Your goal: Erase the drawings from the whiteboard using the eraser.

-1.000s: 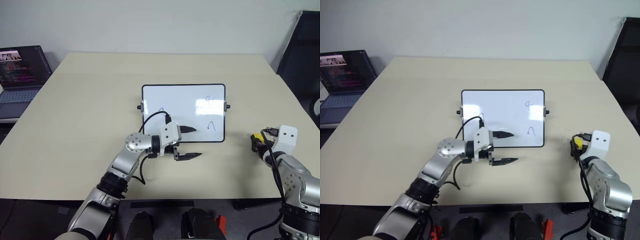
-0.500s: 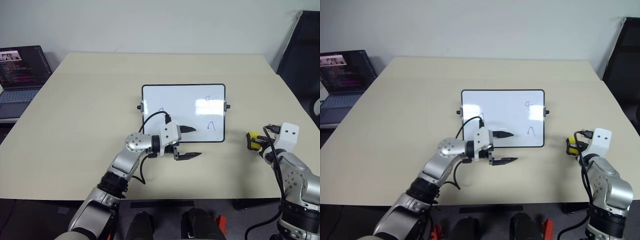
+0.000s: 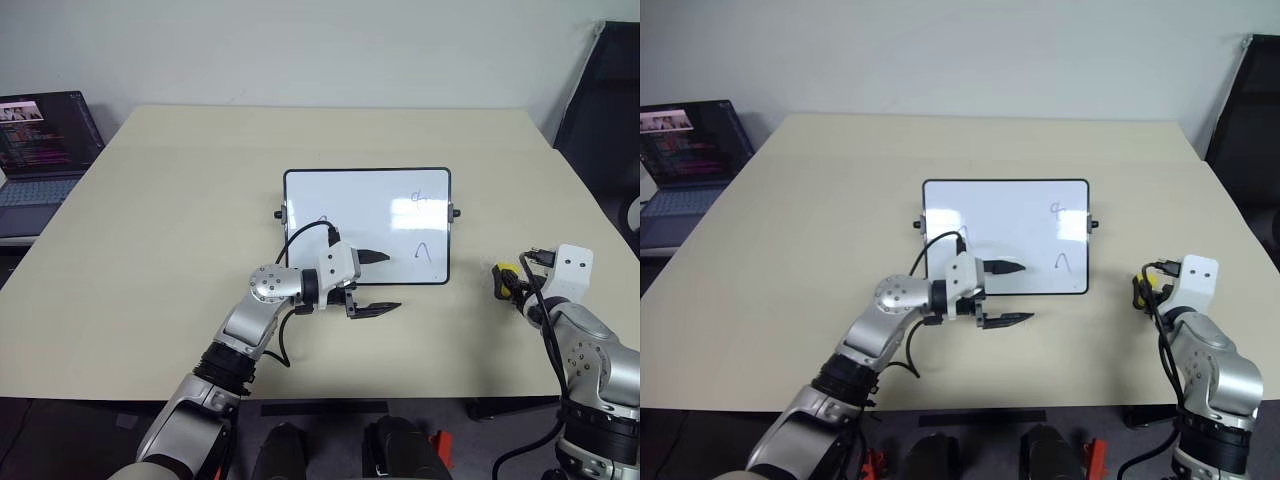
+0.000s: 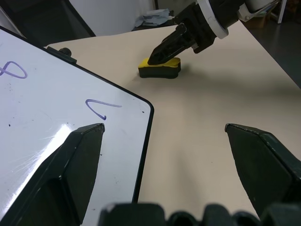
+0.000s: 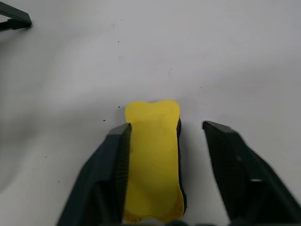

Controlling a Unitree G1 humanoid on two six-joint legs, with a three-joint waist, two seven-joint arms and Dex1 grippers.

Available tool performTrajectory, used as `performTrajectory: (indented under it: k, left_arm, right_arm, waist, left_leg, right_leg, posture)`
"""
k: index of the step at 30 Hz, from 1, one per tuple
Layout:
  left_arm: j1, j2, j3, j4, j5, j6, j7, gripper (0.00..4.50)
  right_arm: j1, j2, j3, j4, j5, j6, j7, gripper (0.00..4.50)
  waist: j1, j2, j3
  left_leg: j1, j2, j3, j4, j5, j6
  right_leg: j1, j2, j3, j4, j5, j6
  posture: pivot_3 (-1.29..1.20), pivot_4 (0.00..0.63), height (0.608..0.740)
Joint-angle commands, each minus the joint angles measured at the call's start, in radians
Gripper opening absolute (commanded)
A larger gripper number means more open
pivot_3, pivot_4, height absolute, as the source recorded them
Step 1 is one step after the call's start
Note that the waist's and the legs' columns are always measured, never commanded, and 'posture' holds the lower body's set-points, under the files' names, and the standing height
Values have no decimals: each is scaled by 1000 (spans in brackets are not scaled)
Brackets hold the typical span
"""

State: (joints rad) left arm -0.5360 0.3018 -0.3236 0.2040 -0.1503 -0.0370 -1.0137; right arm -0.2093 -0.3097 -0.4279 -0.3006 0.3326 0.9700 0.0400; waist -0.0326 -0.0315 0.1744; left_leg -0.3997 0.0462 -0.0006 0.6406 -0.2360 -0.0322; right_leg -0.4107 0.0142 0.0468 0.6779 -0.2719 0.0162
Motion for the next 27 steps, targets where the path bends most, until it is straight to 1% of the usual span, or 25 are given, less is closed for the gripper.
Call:
performTrajectory:
  k: [1, 2, 3, 26, 27]
  left_arm:
    - [-26, -8, 16, -7, 1, -26, 1, 4500]
    - [-27, -8, 16, -6, 2, -27, 1, 4500]
    - [-27, -8, 16, -4, 2, -29, 1, 4500]
    - [-15, 0, 18, -19, 10, -27, 6, 4500]
    - [-15, 1, 18, -18, 10, -28, 6, 4500]
  right_arm:
    - [-18, -9, -13, -21, -3, -15, -12, 4033]
    - [-19, -8, -12, -21, -4, -14, -14, 4383]
    - [-21, -6, -14, -21, -2, -11, -16, 4453]
    - [-41, 30, -18, 13, 17, 13, -40, 4453]
    - [-43, 33, -22, 14, 20, 11, -41, 4287]
  waist:
    - [0, 0, 0]
    - [0, 0, 0]
    - [0, 0, 0]
    - [0, 0, 0]
    - [0, 0, 0]
  left_leg:
    - [0, 0, 0, 0, 0, 0]
    - [0, 0, 0, 0, 0, 0]
    - [0, 0, 0, 0, 0, 0]
    - [0, 0, 0, 0, 0, 0]
    - [0, 0, 0, 0, 0, 0]
  right_leg:
    - [0, 0, 0, 0, 0, 0]
    - [0, 0, 0, 0, 0, 0]
    - [0, 0, 0, 0, 0, 0]
    - [0, 0, 0, 0, 0, 0]
    - [0, 0, 0, 0, 0, 0]
  posture:
    - [0, 150, 740]
    - [0, 150, 740]
    - [0, 150, 740]
    - [0, 150, 740]
    - [0, 150, 740]
